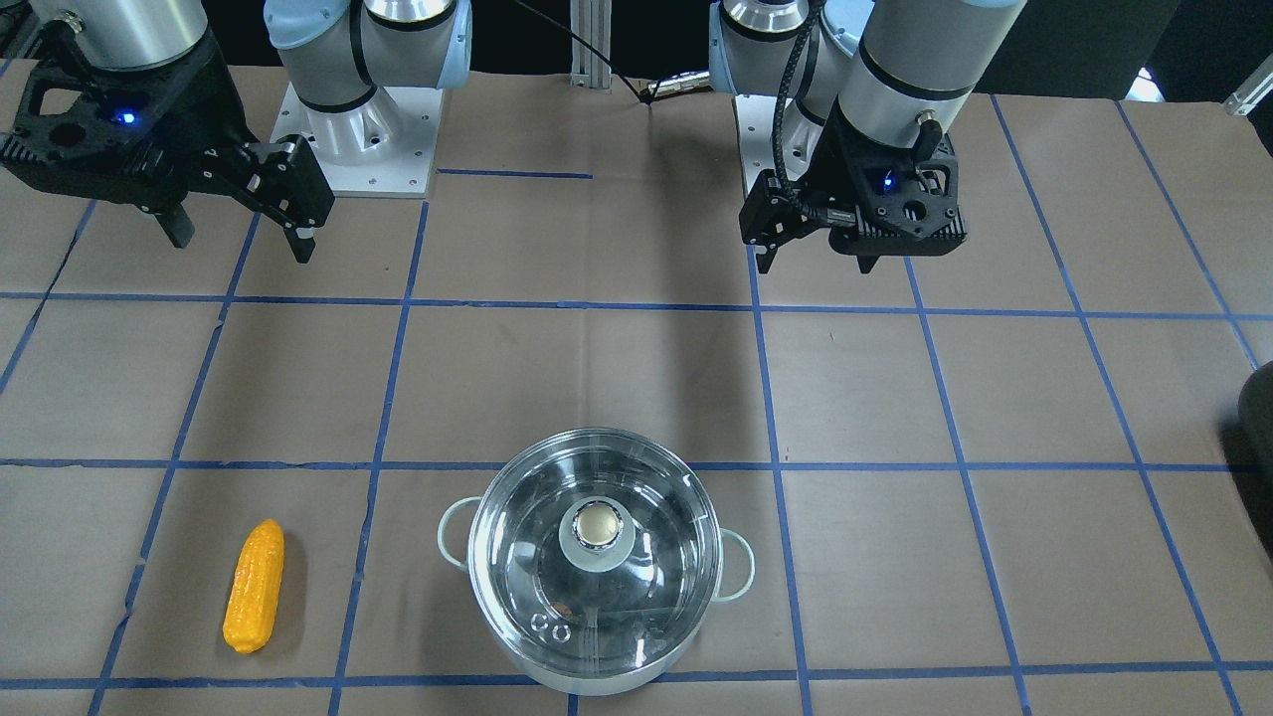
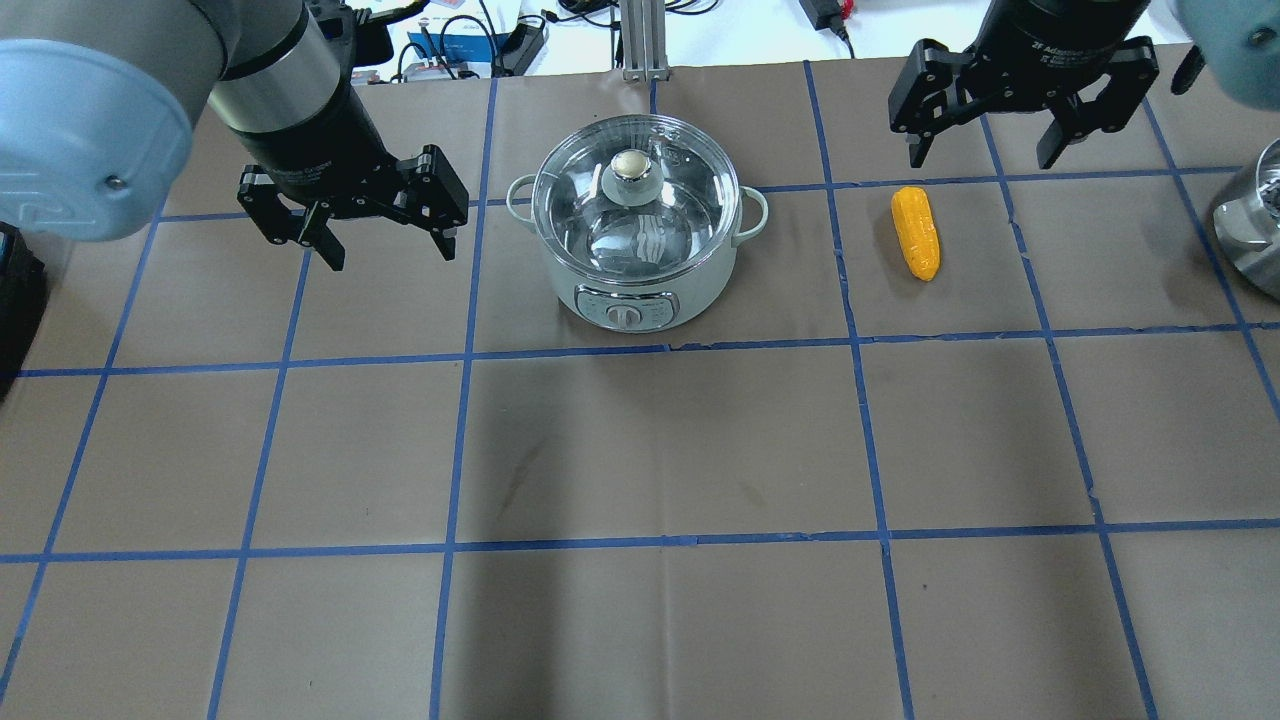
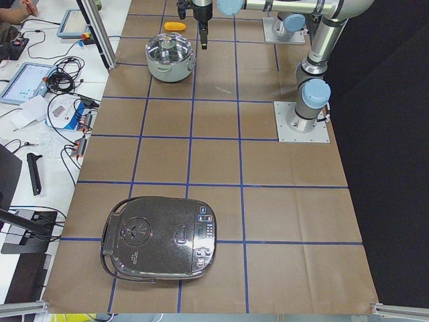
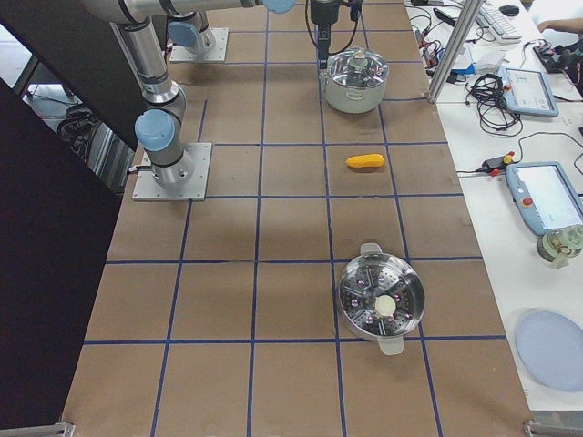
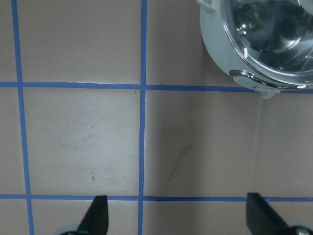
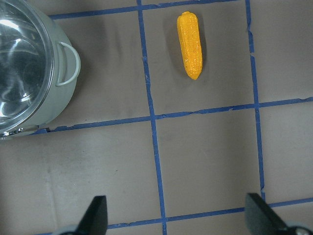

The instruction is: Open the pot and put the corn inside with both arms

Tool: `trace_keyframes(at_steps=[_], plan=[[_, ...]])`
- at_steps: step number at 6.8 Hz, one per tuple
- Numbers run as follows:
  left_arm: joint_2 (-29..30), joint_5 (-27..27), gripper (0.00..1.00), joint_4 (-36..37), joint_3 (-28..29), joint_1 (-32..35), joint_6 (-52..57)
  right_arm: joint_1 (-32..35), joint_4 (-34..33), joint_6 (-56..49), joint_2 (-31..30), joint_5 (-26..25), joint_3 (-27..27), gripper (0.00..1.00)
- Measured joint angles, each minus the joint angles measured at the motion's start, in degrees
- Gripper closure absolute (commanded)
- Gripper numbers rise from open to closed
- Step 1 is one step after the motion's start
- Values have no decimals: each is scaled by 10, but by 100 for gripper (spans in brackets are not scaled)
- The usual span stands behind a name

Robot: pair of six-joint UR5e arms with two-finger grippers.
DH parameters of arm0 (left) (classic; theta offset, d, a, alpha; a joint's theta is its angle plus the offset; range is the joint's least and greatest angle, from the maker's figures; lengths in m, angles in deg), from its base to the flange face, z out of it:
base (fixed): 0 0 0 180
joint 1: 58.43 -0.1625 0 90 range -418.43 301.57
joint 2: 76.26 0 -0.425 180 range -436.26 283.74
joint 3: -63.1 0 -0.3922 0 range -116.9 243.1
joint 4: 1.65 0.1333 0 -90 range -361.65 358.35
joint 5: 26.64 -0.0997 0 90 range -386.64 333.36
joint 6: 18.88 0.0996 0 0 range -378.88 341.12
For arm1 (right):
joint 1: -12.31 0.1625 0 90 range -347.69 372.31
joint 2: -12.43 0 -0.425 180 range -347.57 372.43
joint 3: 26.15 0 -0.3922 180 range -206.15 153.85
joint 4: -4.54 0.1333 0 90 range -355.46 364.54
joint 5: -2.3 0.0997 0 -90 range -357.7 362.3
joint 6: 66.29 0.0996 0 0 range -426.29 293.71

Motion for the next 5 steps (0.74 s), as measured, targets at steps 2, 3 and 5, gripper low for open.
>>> trace_keyframes(at_steps=[2,3,5], plan=[[-1,1,0,1,-1,-1,3,0,0,0,0,0,0,0],[-1,1,0,0,-1,-5,4,0,0,0,0,0,0,0],[9,3,0,1,15,-16,3,0,0,0,0,0,0,0]])
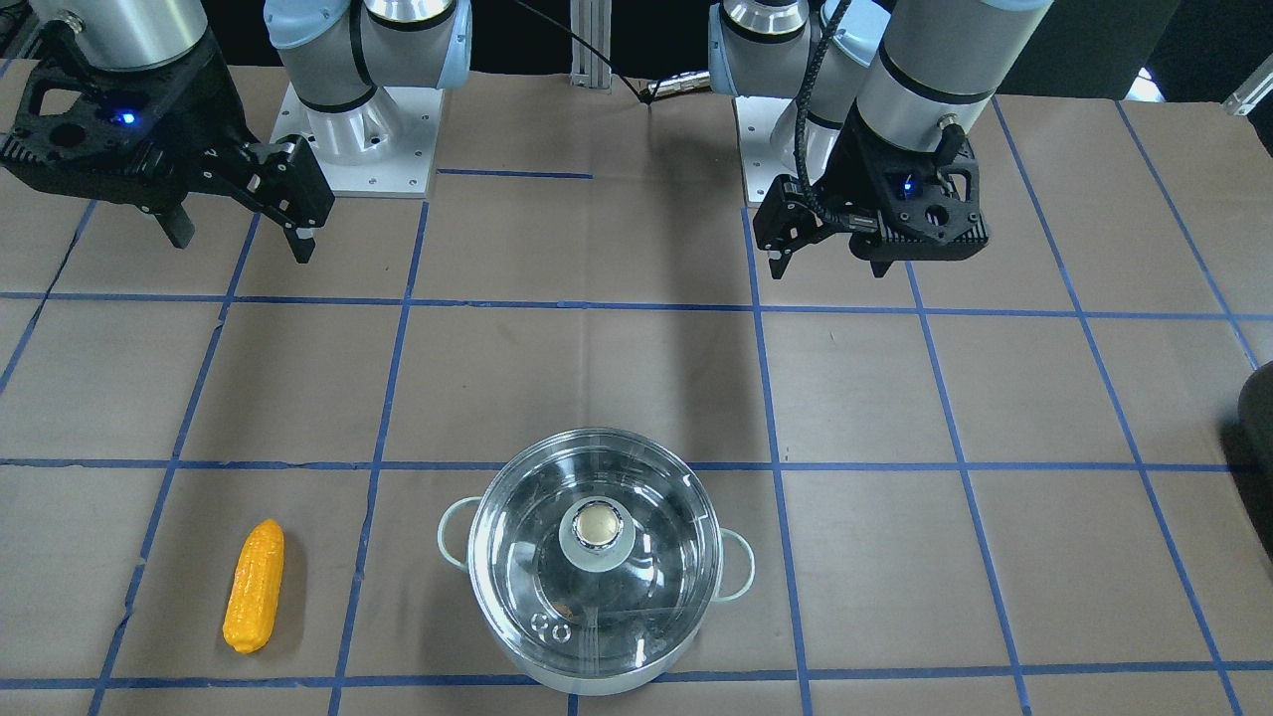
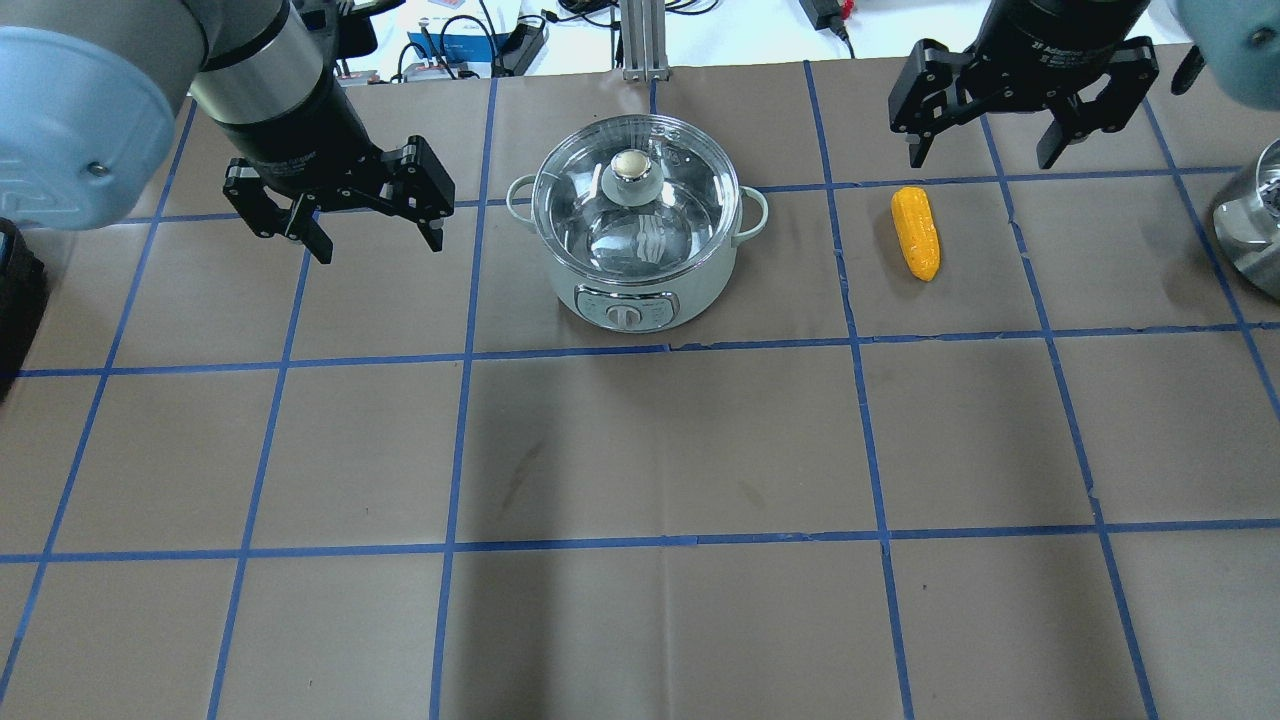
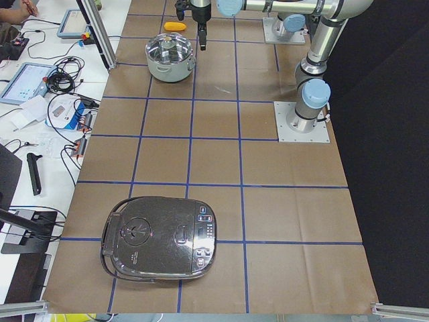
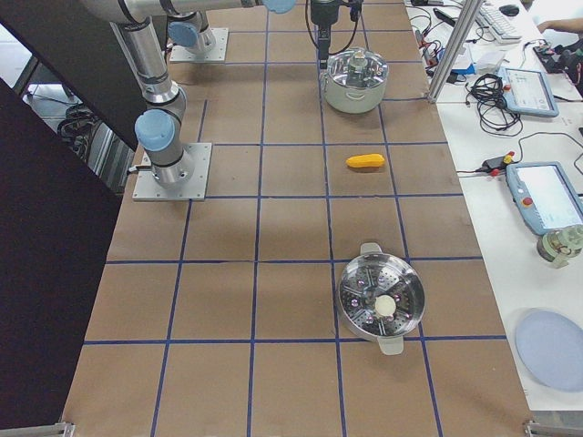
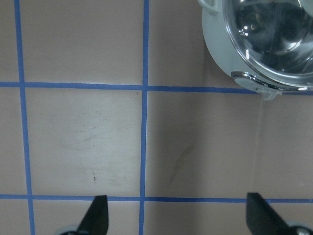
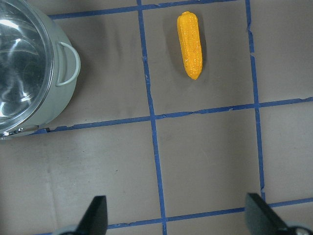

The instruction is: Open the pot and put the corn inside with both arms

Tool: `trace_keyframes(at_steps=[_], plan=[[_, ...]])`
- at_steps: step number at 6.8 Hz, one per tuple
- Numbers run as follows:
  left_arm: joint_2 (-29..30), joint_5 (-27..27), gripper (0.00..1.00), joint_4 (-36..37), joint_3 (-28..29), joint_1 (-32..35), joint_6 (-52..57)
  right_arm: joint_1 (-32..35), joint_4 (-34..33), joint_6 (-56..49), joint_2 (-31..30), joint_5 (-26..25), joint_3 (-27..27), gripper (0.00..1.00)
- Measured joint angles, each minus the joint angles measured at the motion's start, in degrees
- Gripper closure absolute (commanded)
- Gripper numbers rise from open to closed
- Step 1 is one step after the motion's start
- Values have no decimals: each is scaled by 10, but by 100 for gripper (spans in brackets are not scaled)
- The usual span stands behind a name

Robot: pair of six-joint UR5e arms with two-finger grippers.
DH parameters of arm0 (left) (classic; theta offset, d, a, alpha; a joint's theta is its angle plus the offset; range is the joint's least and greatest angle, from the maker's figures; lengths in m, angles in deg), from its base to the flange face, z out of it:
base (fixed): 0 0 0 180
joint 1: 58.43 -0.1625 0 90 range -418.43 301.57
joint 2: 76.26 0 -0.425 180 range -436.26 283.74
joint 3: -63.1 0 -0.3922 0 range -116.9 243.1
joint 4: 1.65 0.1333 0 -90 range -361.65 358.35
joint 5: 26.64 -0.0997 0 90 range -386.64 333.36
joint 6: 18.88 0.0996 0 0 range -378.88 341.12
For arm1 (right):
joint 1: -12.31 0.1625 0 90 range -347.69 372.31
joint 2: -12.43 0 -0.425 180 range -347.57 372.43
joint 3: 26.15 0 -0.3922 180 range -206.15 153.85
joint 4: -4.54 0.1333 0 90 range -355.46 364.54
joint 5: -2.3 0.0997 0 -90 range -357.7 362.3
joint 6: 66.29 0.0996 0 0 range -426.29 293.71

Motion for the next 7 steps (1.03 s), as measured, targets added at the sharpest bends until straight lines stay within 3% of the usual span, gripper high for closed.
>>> trace_keyframes(at_steps=[2,5,7], plan=[[47,5,0,0,77,21,-5,0,0,0,0,0,0,0],[208,4,0,30,225,102,-30,0,0,0,0,0,1,0],[291,3,0,78,249,129,-38,1,0,0,0,0,1,0]])
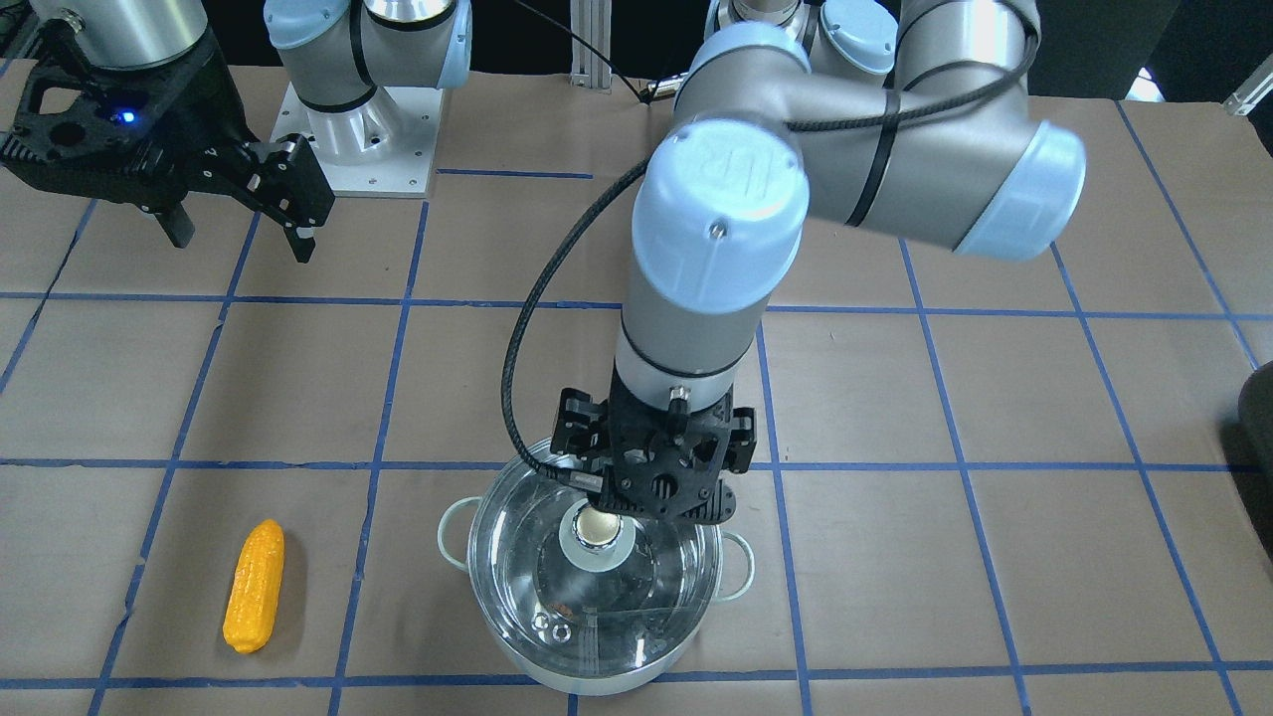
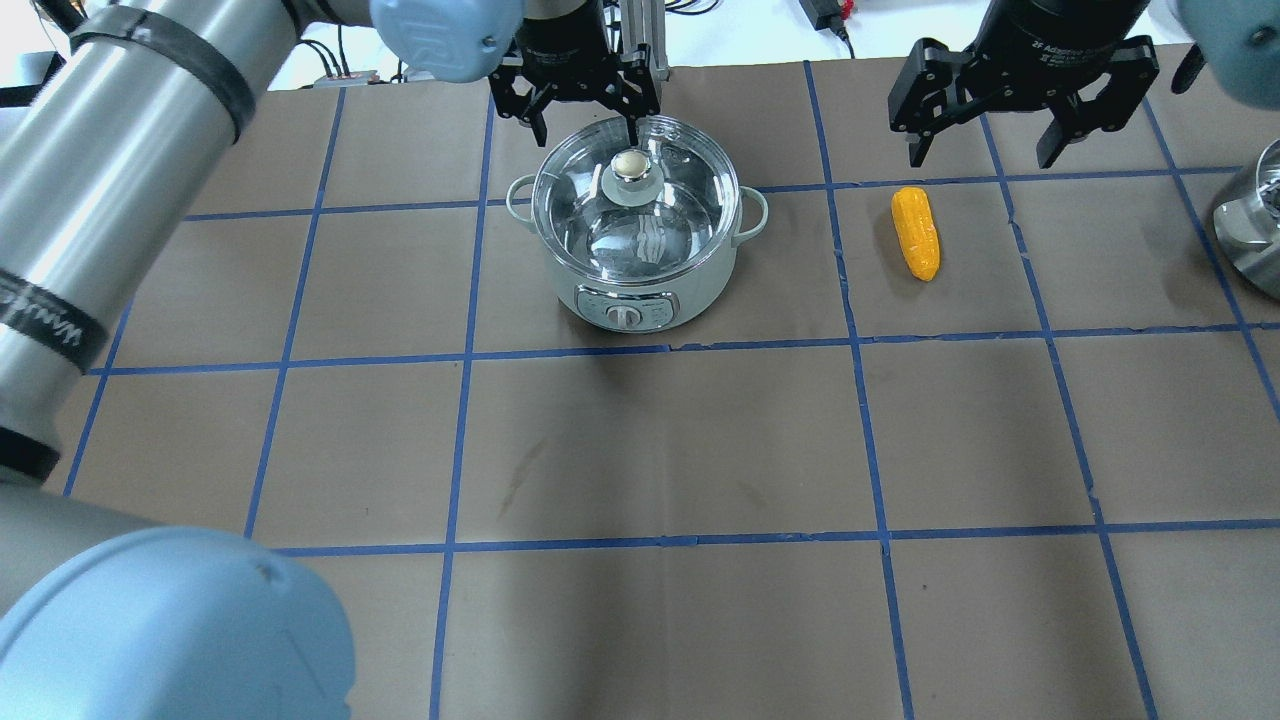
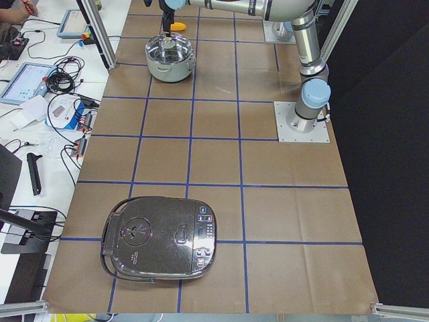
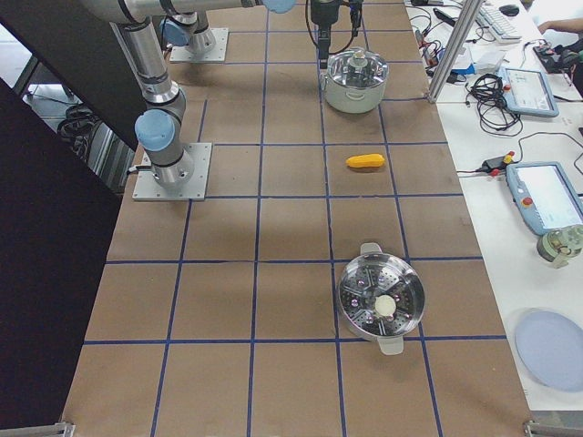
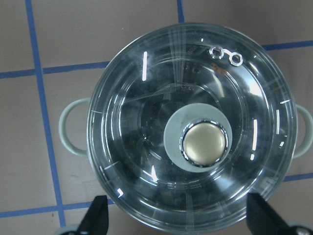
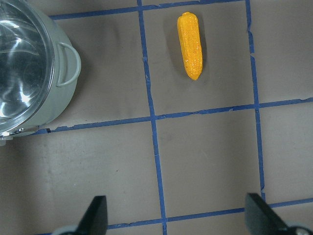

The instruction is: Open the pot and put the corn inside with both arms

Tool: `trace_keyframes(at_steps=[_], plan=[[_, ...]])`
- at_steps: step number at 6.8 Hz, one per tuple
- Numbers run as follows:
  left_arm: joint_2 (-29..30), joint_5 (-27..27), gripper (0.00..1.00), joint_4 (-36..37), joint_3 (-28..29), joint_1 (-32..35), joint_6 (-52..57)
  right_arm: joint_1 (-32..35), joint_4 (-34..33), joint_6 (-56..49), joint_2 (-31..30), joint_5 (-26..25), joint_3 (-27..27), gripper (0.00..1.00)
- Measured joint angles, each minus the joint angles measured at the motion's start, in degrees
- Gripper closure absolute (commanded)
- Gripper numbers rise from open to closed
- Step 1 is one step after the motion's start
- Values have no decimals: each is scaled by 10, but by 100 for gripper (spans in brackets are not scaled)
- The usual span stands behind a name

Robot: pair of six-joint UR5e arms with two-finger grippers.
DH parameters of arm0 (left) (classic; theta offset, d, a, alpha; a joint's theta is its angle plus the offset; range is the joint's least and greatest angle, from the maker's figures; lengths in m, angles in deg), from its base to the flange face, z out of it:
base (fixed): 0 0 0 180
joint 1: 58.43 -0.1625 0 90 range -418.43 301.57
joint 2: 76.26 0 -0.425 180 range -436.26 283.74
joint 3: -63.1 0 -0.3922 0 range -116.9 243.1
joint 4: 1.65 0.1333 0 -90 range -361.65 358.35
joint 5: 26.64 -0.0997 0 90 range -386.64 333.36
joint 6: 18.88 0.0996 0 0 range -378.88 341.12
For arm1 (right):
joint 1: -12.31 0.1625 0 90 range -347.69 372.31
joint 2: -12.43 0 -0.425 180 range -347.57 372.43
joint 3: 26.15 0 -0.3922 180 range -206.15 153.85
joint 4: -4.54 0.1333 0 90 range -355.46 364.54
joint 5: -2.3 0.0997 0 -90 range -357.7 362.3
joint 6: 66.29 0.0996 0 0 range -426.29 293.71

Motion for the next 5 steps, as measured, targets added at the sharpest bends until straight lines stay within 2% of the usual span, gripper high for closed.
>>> trace_keyframes(at_steps=[2,5], plan=[[41,4,0,34,1,6,-5,0,0,0,0,0,-1,0],[54,5,0,41,2,7,-8,-1,1,0,0,0,-2,0]])
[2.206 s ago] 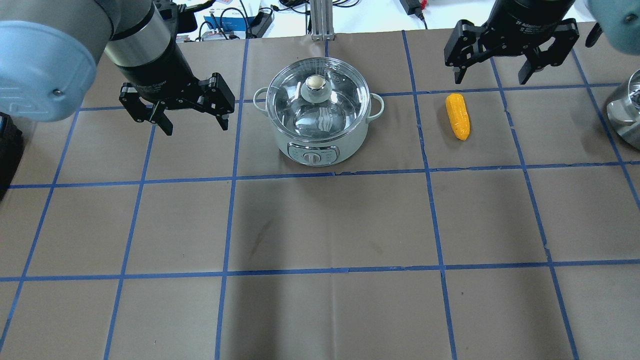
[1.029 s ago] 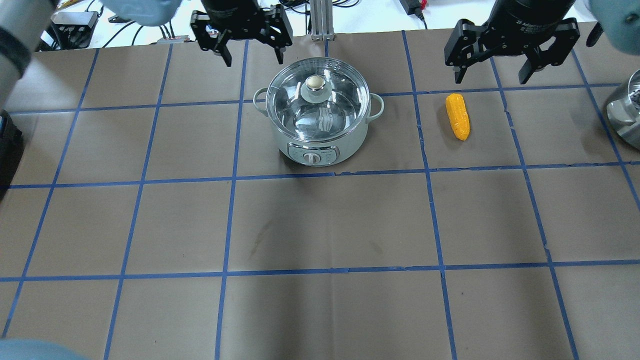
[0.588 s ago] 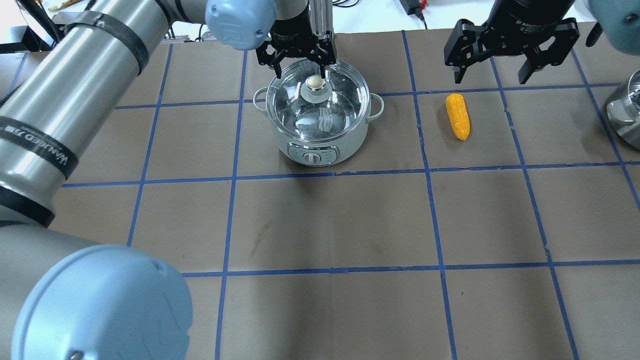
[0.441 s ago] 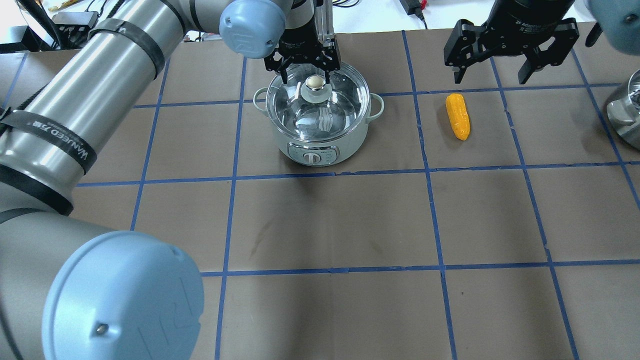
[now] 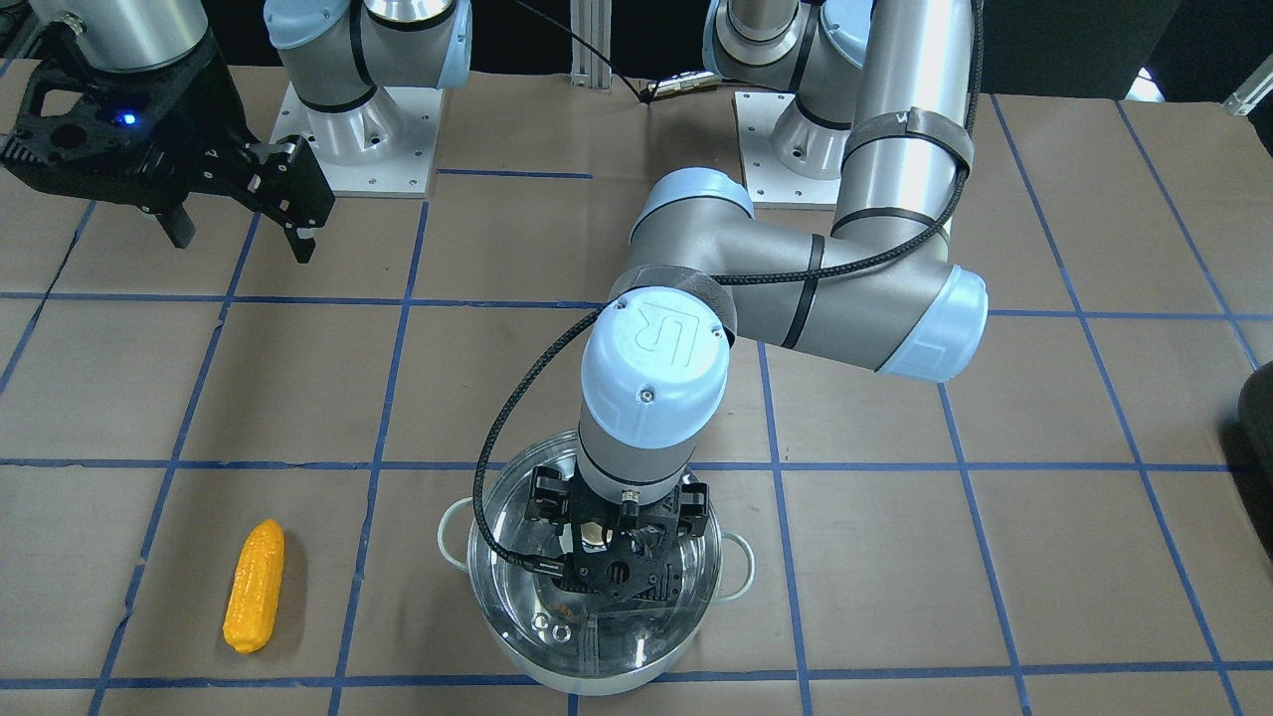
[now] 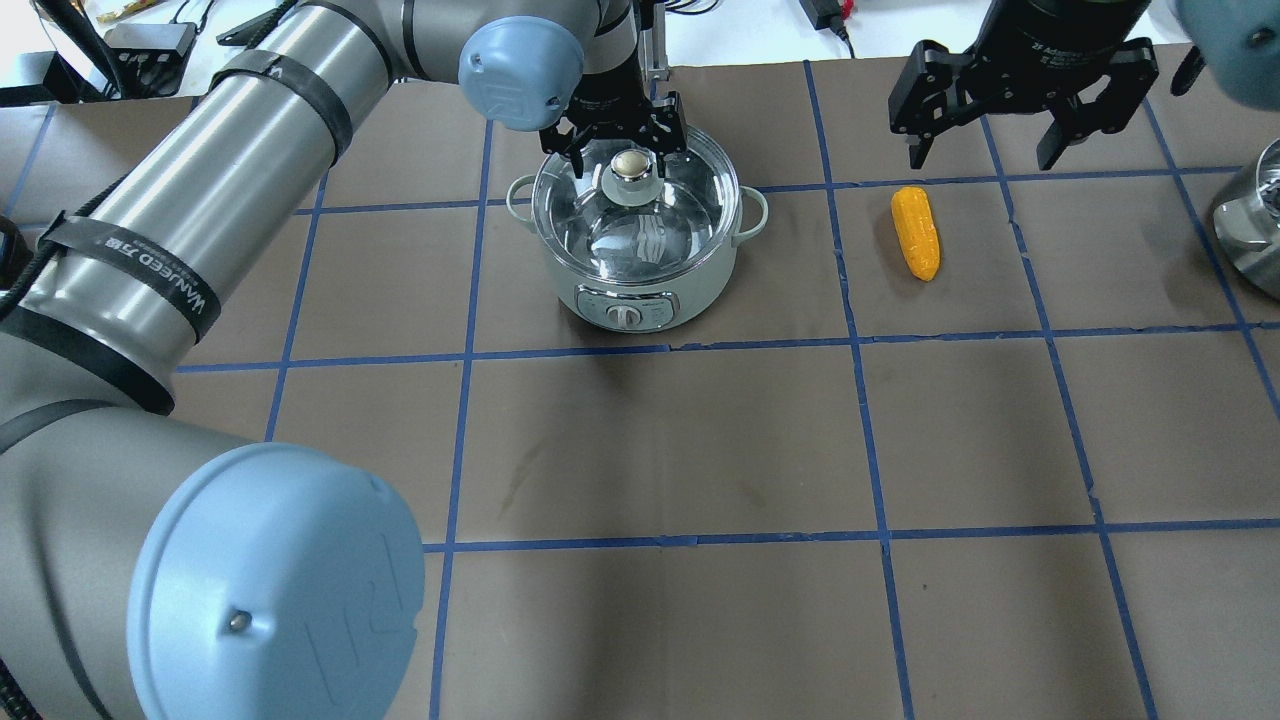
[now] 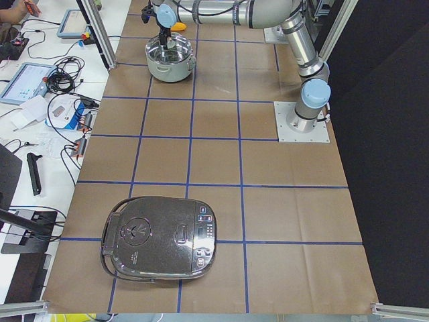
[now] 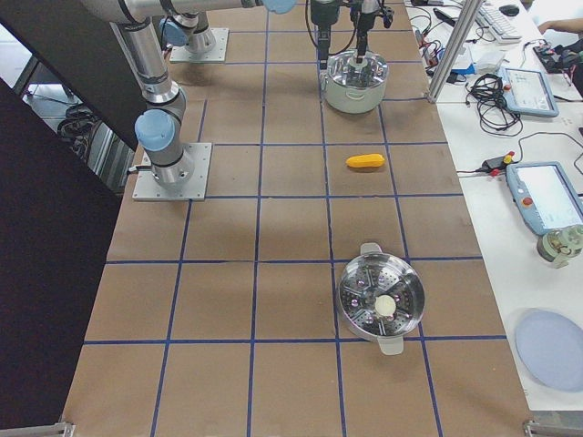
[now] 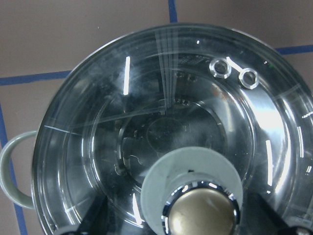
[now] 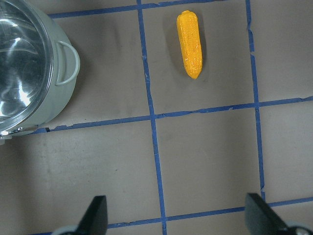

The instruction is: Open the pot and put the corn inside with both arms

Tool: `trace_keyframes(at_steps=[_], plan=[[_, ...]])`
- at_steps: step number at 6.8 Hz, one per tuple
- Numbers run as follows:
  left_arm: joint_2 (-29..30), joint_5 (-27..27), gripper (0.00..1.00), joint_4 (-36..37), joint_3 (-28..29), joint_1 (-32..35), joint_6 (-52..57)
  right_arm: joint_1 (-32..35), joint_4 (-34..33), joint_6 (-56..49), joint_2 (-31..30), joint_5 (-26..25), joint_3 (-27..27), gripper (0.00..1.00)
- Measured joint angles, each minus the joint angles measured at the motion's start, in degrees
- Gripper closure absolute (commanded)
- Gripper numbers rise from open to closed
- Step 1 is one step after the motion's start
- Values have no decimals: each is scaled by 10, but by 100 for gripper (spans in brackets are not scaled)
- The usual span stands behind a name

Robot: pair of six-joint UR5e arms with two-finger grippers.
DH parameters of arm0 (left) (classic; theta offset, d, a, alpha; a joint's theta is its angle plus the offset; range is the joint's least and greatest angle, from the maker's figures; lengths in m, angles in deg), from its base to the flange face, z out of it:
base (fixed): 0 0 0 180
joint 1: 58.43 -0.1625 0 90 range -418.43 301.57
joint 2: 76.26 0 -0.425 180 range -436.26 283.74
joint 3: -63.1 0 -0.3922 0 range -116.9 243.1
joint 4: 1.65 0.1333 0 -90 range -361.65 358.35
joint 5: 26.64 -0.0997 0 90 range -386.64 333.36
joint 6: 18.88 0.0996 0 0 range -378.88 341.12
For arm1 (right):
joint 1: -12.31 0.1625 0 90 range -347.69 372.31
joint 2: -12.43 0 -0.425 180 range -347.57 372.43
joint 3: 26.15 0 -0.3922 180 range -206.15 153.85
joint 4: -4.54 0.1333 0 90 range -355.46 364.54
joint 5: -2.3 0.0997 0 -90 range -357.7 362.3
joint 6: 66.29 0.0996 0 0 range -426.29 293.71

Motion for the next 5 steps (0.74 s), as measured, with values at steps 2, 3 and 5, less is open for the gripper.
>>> trace_keyframes(at_steps=[2,3,5], plan=[[0,0,55,0,0,0,-1,0,0,0,0,0,0,0],[0,0,68,1,1,1,-7,0,0,0,0,0,0,0],[-1,1,80,0,2,2,-29,0,0,0,0,0,0,0]])
